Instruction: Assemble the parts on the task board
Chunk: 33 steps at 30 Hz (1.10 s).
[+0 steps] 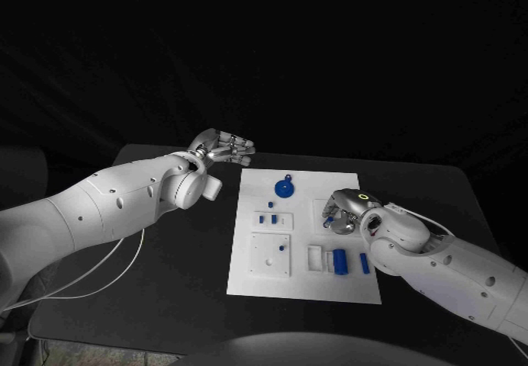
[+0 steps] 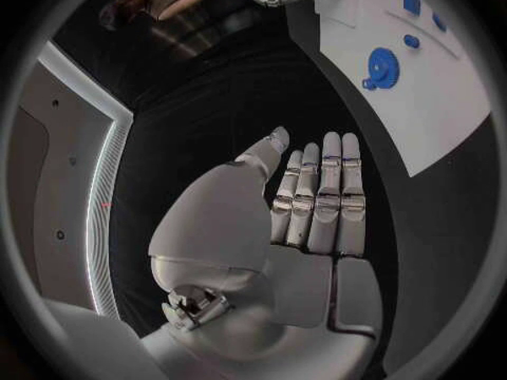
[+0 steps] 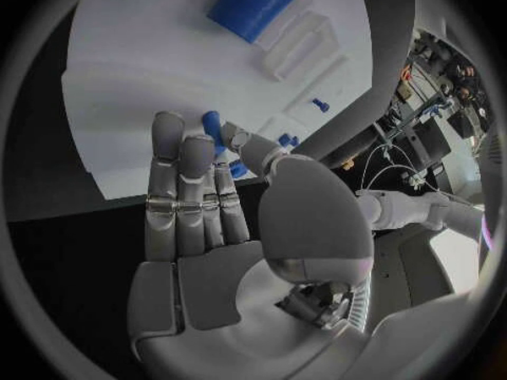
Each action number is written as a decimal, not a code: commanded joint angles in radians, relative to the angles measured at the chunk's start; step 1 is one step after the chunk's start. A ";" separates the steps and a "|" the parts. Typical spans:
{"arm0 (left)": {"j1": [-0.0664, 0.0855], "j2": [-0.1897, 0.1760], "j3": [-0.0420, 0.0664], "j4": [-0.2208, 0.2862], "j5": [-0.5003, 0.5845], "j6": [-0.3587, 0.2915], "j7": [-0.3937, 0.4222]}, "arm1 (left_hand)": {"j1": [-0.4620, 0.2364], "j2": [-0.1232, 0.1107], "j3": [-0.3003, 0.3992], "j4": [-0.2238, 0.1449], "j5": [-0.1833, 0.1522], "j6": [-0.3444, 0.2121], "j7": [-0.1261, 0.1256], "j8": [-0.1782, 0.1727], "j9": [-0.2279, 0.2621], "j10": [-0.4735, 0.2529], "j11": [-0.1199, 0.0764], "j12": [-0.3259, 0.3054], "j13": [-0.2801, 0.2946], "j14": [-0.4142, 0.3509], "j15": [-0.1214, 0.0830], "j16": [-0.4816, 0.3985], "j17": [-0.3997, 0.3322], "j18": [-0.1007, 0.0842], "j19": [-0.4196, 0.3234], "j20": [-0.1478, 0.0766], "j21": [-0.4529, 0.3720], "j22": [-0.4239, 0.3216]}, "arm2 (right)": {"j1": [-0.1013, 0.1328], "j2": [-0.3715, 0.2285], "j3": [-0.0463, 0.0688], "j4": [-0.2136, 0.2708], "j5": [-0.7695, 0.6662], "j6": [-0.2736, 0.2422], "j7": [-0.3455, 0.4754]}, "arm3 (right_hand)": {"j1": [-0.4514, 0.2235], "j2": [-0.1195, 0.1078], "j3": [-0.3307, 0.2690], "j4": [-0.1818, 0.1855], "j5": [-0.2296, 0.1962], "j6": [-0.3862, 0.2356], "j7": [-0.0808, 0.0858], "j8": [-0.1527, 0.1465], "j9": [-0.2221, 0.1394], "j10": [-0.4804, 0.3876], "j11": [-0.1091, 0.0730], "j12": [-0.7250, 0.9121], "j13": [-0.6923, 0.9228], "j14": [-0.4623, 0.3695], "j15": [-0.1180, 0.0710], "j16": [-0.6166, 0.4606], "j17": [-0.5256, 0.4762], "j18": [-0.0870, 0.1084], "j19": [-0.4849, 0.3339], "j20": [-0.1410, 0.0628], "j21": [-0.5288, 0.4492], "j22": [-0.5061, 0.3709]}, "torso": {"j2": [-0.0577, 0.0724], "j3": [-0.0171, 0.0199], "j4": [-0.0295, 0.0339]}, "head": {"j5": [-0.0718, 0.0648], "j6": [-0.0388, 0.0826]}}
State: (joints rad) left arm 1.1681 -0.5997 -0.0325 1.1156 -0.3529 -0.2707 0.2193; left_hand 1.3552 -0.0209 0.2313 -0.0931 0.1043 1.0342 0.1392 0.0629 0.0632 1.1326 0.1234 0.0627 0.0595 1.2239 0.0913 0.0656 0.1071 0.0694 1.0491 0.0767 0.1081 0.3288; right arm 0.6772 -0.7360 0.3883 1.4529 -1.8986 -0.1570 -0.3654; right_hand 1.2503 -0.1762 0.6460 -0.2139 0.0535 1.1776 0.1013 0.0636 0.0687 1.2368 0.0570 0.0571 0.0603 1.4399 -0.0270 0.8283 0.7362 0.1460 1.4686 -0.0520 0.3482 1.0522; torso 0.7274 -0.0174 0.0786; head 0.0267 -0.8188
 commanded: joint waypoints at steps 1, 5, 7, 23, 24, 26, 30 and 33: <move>0.000 0.001 0.001 0.001 0.002 0.015 0.002 | 0.002 0.009 -0.006 0.003 0.002 0.008 0.001 0.000 0.000 -0.003 -0.001 -0.004 -0.001 -0.003 0.003 -0.004 0.000 -0.008 -0.004 0.000 0.004 -0.002 | 0.000 0.001 -0.001 -0.001 -0.017 0.015 -0.003 | -0.007 0.001 0.002 -0.007 -0.003 0.004 -0.002 -0.001 0.000 0.000 0.003 0.003 0.000 -0.001 -0.006 0.003 -0.001 -0.006 0.031 -0.005 0.005 0.001 | 0.000 -0.0002 -0.0005 | 0.000 -0.001; 0.000 0.001 0.001 0.001 0.001 0.016 0.001 | 0.000 0.009 -0.007 0.005 0.002 0.007 0.001 0.000 0.000 -0.004 0.000 -0.004 -0.001 -0.004 0.003 -0.004 0.000 -0.008 -0.004 0.000 0.004 -0.003 | 0.000 0.001 -0.002 0.000 -0.016 0.013 -0.004 | -0.014 -0.003 0.004 -0.007 -0.003 0.000 -0.003 0.000 0.000 -0.004 0.004 0.003 0.000 -0.002 -0.006 0.003 -0.003 -0.004 0.031 -0.004 0.003 0.001 | 0.000 -0.0004 -0.0005 | 0.000 -0.001; 0.000 0.001 0.001 0.001 0.001 0.016 0.000 | 0.000 0.009 -0.007 0.005 0.002 0.007 0.001 0.000 0.000 -0.004 0.000 -0.004 -0.001 -0.004 0.003 -0.004 0.000 -0.008 -0.004 0.000 0.004 -0.003 | 0.000 0.001 -0.003 0.001 -0.016 0.008 -0.003 | -0.013 -0.001 0.006 -0.007 -0.003 0.001 -0.003 0.000 0.000 -0.003 0.003 0.003 0.001 -0.002 -0.006 0.003 -0.003 -0.004 0.032 -0.004 0.003 0.001 | 0.000 -0.0004 -0.0005 | 0.000 -0.001; 0.000 0.001 0.001 0.001 0.001 0.017 0.000 | -0.003 0.010 -0.009 0.009 0.002 0.007 0.001 0.000 0.000 -0.004 0.000 -0.004 -0.001 -0.004 0.003 -0.004 0.000 -0.008 -0.003 0.001 0.004 -0.006 | -0.001 0.002 -0.004 0.012 -0.036 -0.097 0.000 | 0.025 0.068 0.004 -0.039 -0.005 0.105 -0.029 0.001 0.016 0.163 -0.045 0.007 0.012 0.000 -0.043 -0.005 0.000 -0.035 0.029 -0.042 0.077 0.064 | 0.000 0.0000 0.0000 | 0.000 -0.004; 0.000 0.001 0.001 0.000 0.001 0.018 0.000 | -0.003 0.010 -0.009 0.009 0.002 0.007 0.001 0.000 0.000 -0.004 0.000 -0.004 -0.001 -0.004 0.003 -0.004 0.000 -0.008 -0.003 0.001 0.004 -0.006 | -0.001 0.002 -0.004 0.013 -0.040 -0.103 -0.001 | 0.025 0.070 0.002 -0.038 -0.005 0.106 -0.029 0.002 0.016 0.166 -0.046 0.007 0.012 0.000 -0.044 -0.006 0.000 -0.037 0.029 -0.043 0.081 0.067 | 0.000 0.0000 0.0000 | 0.000 -0.004; 0.000 0.000 0.001 -0.001 0.001 0.018 0.000 | -0.003 0.010 -0.009 0.009 0.002 0.007 0.001 0.000 0.000 -0.004 0.000 -0.004 -0.001 -0.004 0.003 -0.004 0.000 -0.008 -0.003 0.001 0.004 -0.006 | -0.001 0.002 -0.004 0.017 -0.046 -0.112 -0.004 | 0.027 0.077 -0.008 -0.037 -0.005 0.108 -0.030 0.001 0.018 0.168 -0.048 0.007 0.012 0.002 -0.045 -0.007 0.001 -0.039 0.028 -0.045 0.084 0.072 | 0.000 0.0002 0.0004 | 0.000 -0.004; 0.000 0.000 0.001 -0.004 0.001 0.017 0.000 | -0.003 0.010 -0.009 0.009 0.002 0.007 0.001 0.000 0.000 -0.004 0.000 -0.004 -0.001 -0.004 0.003 -0.004 0.000 -0.008 -0.003 0.001 0.004 -0.006 | -0.001 0.000 -0.004 0.025 -0.057 -0.126 -0.007 | 0.036 0.087 -0.027 -0.030 -0.005 0.108 -0.032 0.001 0.024 0.178 -0.051 0.007 0.013 0.003 -0.048 -0.012 0.004 -0.044 0.028 -0.048 0.089 0.081 | 0.000 0.0002 -0.0001 | 0.002 -0.004; 0.000 0.000 0.001 -0.006 0.001 0.017 0.000 | 0.000 0.011 -0.008 0.013 0.002 0.008 0.001 0.000 0.000 -0.003 -0.001 -0.004 -0.001 -0.003 0.003 -0.004 0.000 -0.007 -0.001 0.001 0.003 -0.010 | -0.001 -0.004 -0.004 0.038 -0.061 -0.131 -0.007 | 0.036 0.088 -0.028 -0.030 -0.005 0.109 -0.032 0.001 0.026 0.179 -0.051 0.007 0.013 0.003 -0.048 -0.013 0.005 -0.044 0.029 -0.049 0.089 0.083 | -0.001 0.0000 -0.0005 | 0.003 -0.004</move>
State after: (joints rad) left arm 1.1681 -0.6011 -0.0325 1.1093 -0.3534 -0.2659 0.2138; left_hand 1.3553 -0.0209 0.2227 -0.0845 0.1043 1.0342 0.1393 0.0629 0.0631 1.1326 0.1234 0.0627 0.0595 1.2239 0.0913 0.0655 0.1071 0.0694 1.0490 0.0767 0.1081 0.3196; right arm 0.6761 -0.7381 0.3845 1.4828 -1.9305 -0.2543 -0.3685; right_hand 1.2780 -0.1009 0.6221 -0.2454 0.0454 1.2774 0.0693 0.0655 0.0946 1.3433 0.0496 0.0607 0.0611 1.4431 -0.0691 0.8190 0.7408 0.0904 1.4664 -0.0965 0.4335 1.1338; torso 0.7272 -0.0173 0.0788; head 0.0284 -0.8233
